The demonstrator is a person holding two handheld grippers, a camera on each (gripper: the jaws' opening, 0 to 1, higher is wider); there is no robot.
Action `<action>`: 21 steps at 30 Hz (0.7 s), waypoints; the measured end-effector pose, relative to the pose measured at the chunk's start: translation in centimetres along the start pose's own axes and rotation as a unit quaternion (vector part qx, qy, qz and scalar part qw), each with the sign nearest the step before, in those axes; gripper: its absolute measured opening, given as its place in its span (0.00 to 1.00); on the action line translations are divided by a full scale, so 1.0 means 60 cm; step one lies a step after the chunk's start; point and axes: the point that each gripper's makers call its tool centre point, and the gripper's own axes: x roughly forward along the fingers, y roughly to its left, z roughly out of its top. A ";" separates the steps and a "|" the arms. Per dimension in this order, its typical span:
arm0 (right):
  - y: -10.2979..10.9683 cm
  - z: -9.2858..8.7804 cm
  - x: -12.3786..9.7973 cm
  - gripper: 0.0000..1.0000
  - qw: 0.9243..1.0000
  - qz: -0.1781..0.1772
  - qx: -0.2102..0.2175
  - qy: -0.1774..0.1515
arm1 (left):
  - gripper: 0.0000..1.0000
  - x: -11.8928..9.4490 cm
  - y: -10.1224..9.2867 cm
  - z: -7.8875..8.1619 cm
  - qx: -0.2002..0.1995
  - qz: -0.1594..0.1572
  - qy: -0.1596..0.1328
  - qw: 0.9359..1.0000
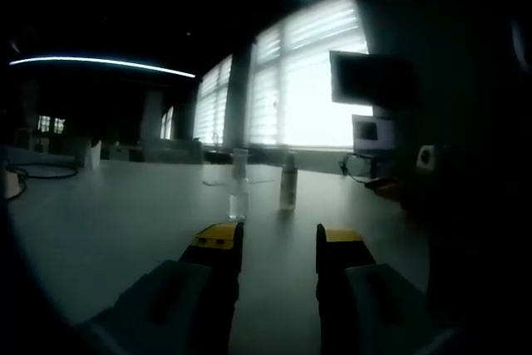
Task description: Clamp pump bottle remove cover press pump head put on cover
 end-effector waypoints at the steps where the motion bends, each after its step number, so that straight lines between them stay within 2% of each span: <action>1: 0.001 0.000 0.000 0.27 1.000 0.000 0.000 0.000 | 0.26 0.000 -0.001 -0.003 -0.005 0.001 0.004 1.000; 11: 0.004 0.000 0.001 0.27 1.000 0.000 -0.002 0.002 | 0.27 0.002 0.013 -0.007 0.004 0.011 0.009 1.000; 21: 0.006 -0.001 0.002 0.27 1.000 0.000 -0.002 0.004 | 0.27 0.002 0.012 -0.006 0.016 0.008 0.007 1.000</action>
